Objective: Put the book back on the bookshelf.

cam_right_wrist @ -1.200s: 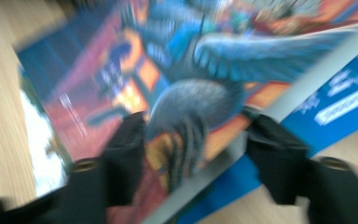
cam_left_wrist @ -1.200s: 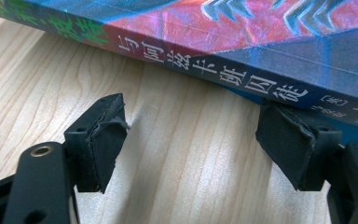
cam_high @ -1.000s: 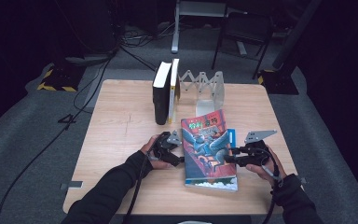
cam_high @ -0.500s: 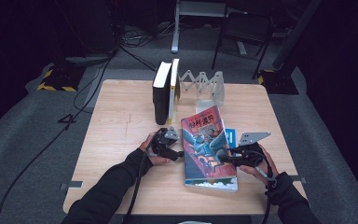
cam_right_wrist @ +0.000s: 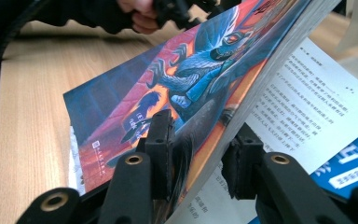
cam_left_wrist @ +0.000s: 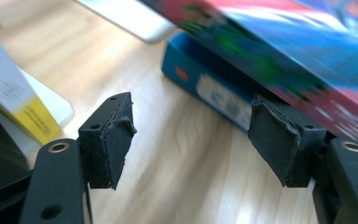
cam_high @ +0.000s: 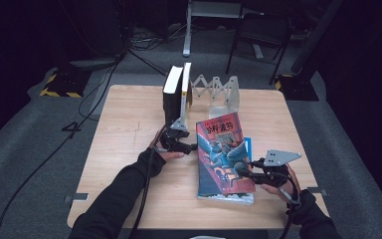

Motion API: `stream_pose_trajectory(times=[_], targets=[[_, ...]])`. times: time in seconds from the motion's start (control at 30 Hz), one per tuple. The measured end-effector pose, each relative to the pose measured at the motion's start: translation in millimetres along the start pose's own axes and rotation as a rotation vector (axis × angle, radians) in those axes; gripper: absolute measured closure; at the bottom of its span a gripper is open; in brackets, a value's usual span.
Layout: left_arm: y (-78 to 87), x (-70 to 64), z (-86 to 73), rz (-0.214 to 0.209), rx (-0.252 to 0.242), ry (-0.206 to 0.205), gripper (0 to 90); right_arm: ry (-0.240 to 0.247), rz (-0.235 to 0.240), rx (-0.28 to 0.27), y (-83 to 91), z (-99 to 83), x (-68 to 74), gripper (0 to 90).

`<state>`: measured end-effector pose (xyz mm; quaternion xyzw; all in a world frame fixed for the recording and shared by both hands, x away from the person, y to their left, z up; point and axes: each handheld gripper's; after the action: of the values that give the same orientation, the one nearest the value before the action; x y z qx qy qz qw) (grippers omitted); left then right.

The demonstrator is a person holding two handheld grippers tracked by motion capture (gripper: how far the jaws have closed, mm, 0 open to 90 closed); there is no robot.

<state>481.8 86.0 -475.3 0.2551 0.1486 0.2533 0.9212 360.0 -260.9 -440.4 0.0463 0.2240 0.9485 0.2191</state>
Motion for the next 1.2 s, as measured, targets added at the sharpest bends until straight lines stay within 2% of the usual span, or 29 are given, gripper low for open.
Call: stream_pose_trajectory(times=[0.1, 0.13, 0.17, 0.27, 0.33, 0.37, 0.47, 0.53, 0.6, 0.63, 0.7, 0.73, 0.77, 0.83, 0.9, 1.0, 1.03, 1.07, 1.2], targets=[[7.7, 2.7, 10.0, -0.023, -0.047, 0.008, 36.2, 0.055, -0.002, -0.032, 5.8, 1.0, 5.5, 66.2], [7.7, 2.7, 10.0, -0.023, -0.047, 0.008, 39.6, 0.055, -0.002, -0.032, 5.8, 1.0, 5.5, 66.2], [10.1, 0.8, 12.6, -0.046, -0.061, 0.007, 39.6, 0.065, -0.003, -0.040, 6.9, 1.4, 6.6, 66.1], [16.0, -5.2, 18.7, -0.096, -0.090, -0.012, 50.3, 0.095, 0.005, -0.048, 9.7, 3.2, 8.7, 65.2], [20.9, -9.8, 23.8, -0.124, -0.116, -0.032, 53.7, 0.086, 0.018, -0.048, 9.6, 4.0, 8.0, 63.2], [22.7, -11.9, 25.9, -0.128, -0.125, -0.036, 57.1, 0.083, 0.029, -0.035, 8.2, 5.1, 7.6, 61.8], [26.3, -13.5, 30.1, -0.132, -0.128, -0.050, 58.8, 0.076, 0.042, -0.013, 3.9, 7.1, 7.7, 58.1], [27.9, -13.7, 33.0, -0.115, -0.123, -0.056, 61.5, 0.033, 0.077, -0.007, -0.9, 9.1, 3.2, 54.3], [27.3, -14.3, 33.9, -0.122, -0.115, -0.071, 67.1, -0.003, 0.105, 0.002, -4.7, 9.6, -1.1, 52.9], [26.7, -14.4, 34.4, -0.120, -0.108, -0.078, 69.3, -0.008, 0.107, 0.008, -6.6, 9.3, -2.3, 52.6], [25.4, -12.4, 35.5, -0.155, -0.104, -0.080, 74.6, -0.013, 0.103, 0.014, -9.0, 8.2, -3.8, 52.9], [25.3, -11.9, 36.6, -0.158, -0.105, -0.085, 75.0, -0.006, 0.100, 0.007, -8.6, 7.4, -3.4, 54.1], [25.0, -11.4, 38.0, -0.161, -0.112, -0.082, 75.0, -0.001, 0.093, 0.002, -8.0, 7.3, -2.4, 56.5], [26.4, -10.6, 43.4, -0.168, -0.127, -0.082, 75.0, 0.023, 0.051, -0.003, -6.7, 7.8, -0.4, 62.1], [30.2, -11.7, 51.3, -0.164, -0.150, -0.078, 74.2, 0.026, 0.020, -0.034, -3.6, 7.1, -0.8, 67.6], [38.3, -16.1, 70.2, -0.161, -0.168, -0.108, 74.2, 0.048, -0.045, -0.077, 1.3, 8.4, -2.1, 73.9], [38.3, -16.1, 70.2, -0.161, -0.168, -0.108, 74.2, 0.048, -0.045, -0.077, 1.3, 8.4, -2.1, 73.9], [41.3, -18.0, 76.4, -0.147, -0.175, -0.116, 74.2, 0.057, -0.064, -0.081, 1.7, 9.0, -2.0, 75.2], [52.0, -26.9, 90.8, -0.149, -0.206, -0.143, 74.3, 0.095, -0.135, -0.104, 1.1, 10.9, -0.8, 79.9]])
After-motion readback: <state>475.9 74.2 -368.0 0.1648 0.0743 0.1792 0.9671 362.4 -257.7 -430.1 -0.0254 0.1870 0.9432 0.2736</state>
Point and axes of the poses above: each handheld gripper's, and its own axes: y roughly backward along the jaws, z roughly out of its top, x roughly to its left, and after that the axes turned 4 degrees about -x, right-handed
